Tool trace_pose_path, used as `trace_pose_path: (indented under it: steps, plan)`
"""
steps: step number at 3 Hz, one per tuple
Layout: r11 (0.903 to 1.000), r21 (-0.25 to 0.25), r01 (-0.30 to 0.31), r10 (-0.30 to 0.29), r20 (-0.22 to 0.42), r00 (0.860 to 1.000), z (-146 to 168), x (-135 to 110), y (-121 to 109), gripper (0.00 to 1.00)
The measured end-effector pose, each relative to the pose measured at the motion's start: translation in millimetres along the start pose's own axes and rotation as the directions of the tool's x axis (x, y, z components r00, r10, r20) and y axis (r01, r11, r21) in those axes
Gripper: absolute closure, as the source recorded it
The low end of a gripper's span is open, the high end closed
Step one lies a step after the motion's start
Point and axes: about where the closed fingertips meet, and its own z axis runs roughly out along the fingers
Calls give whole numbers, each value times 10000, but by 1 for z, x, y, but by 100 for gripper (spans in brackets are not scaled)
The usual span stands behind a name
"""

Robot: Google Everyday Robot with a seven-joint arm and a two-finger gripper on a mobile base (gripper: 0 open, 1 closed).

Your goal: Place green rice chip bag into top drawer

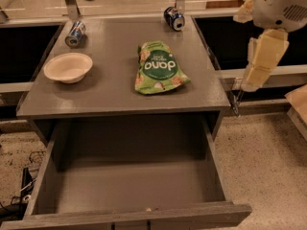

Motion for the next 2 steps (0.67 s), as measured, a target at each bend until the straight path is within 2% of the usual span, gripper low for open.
trace_pose_path:
  steps: [2]
  plan:
    - [9932,-412,1090,-1057,754,9915,34,-52,-51,0]
